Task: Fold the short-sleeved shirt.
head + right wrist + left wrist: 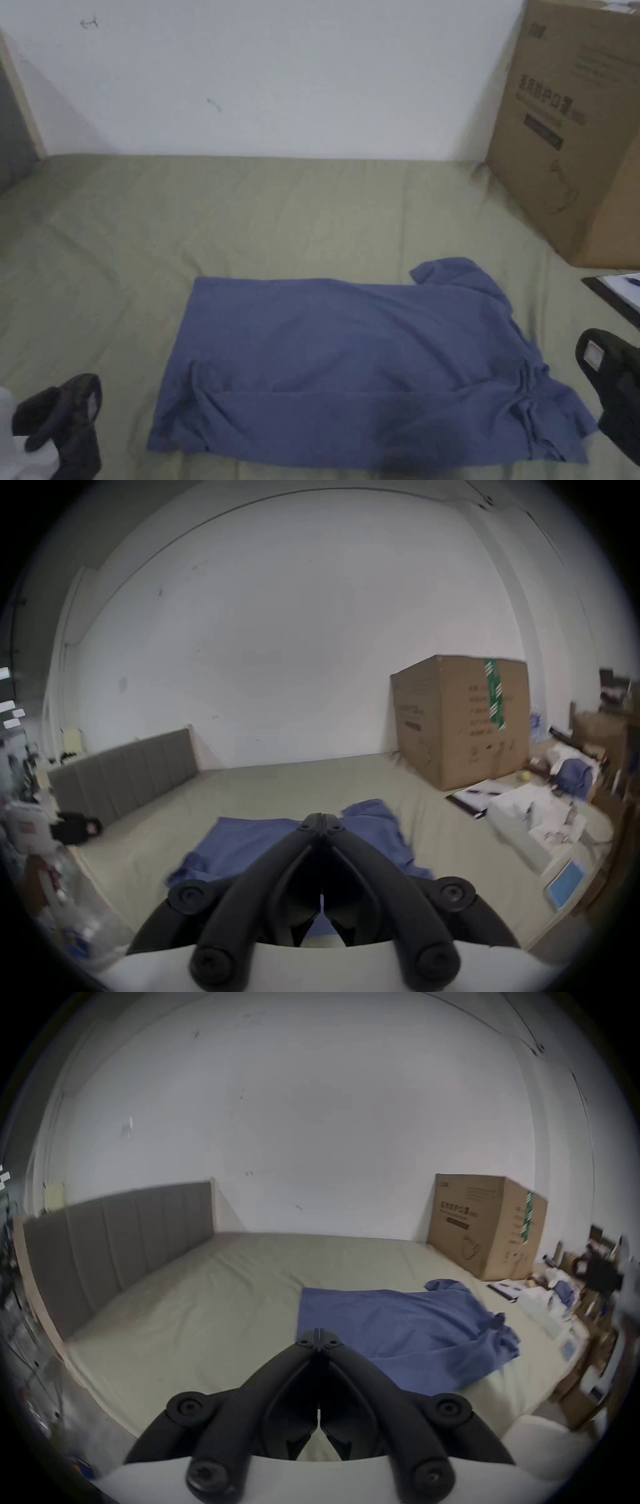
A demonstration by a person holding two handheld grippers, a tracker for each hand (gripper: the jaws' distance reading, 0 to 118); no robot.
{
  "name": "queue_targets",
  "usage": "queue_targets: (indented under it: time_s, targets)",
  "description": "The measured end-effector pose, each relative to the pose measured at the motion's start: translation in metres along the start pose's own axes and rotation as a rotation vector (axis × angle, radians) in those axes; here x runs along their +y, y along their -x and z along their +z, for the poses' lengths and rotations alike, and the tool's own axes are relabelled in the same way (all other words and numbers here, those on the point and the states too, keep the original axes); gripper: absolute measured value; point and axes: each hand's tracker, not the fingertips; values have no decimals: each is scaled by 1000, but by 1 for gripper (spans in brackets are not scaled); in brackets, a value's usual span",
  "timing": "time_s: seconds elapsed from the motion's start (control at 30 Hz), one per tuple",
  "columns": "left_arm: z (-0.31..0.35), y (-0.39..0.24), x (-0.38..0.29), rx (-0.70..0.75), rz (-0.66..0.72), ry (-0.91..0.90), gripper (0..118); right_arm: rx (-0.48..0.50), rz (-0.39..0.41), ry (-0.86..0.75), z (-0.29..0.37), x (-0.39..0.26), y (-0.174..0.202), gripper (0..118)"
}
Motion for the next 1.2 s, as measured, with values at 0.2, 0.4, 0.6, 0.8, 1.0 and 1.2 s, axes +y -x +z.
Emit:
queue_targets:
  time_s: [0.2, 0.4, 0.6, 0.8, 1.0, 1.2]
  targets:
    - [-87, 32, 19, 24, 84, 521, 0, 24, -2, 84, -14, 0, -5, 0]
    - [-181, 48, -27, 8, 193, 721, 111, 51, -13, 160, -18, -16, -7, 0]
    - [-232, 25, -56, 142, 4, 780, 112, 34, -2, 253, -29, -32, -16, 0]
    - [-245, 9, -63, 31, -164, 723, 104, 21, -7, 292, -42, -41, -20, 0]
    - [-218, 1, -58, 47, -269, 613, 3, 20, -39, 306, -45, -48, -23, 0]
    - [-198, 16, -33, -47, 5, 525, 3, -84, -141, 304, -41, -58, -54, 0]
